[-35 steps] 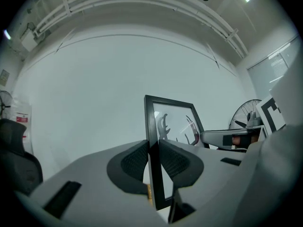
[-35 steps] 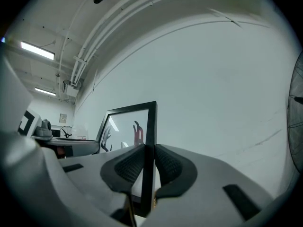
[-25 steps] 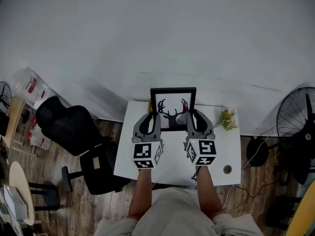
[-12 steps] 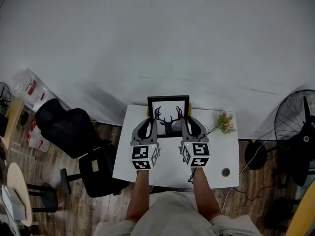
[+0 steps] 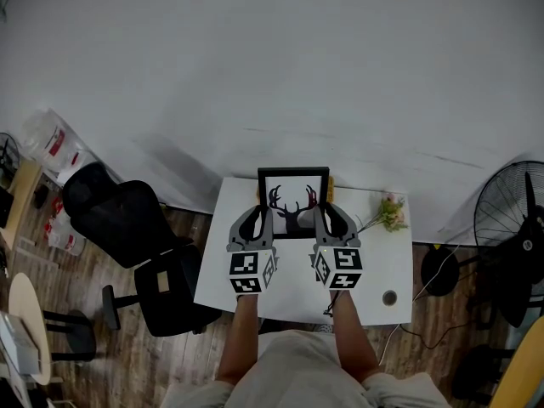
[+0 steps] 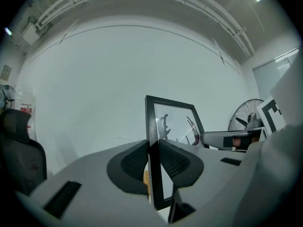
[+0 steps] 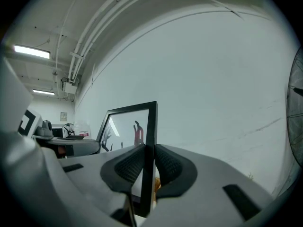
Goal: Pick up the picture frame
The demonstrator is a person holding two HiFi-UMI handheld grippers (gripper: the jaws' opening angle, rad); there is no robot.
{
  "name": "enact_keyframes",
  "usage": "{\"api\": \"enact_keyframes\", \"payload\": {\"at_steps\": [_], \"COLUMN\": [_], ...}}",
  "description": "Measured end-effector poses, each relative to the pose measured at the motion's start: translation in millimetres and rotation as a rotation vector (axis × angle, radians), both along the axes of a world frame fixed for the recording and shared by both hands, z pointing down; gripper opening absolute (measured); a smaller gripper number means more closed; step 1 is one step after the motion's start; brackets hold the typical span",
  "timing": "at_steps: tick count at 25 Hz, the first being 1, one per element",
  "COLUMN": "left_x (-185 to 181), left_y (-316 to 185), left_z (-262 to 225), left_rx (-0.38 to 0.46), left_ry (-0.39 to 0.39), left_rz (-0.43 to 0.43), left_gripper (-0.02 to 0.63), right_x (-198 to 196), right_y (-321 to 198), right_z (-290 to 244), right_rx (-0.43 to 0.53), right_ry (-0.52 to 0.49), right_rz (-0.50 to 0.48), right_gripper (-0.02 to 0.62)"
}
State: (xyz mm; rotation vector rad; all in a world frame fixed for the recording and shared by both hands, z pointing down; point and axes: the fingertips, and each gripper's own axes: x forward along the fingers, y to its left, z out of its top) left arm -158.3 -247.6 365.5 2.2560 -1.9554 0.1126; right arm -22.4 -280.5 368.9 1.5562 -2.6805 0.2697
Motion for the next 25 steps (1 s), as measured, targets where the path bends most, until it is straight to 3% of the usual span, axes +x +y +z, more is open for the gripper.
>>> {"api": "enact_keyframes", "payload": {"at_steps": [25], "left_x": [-21.3], "left_y": [18.0], "left_z": [21.2], "left_rx": [-0.039], "left_ry": [0.02], "left_rz": [-0.068], "left_gripper": [0.087], "right_x": [-23.7], "right_y": [8.4], "right_z": [20.8], "right_rx": [-0.043], "right_ry": [0.007], "right_rz": [-0.055], "right_gripper": [0.074]}}
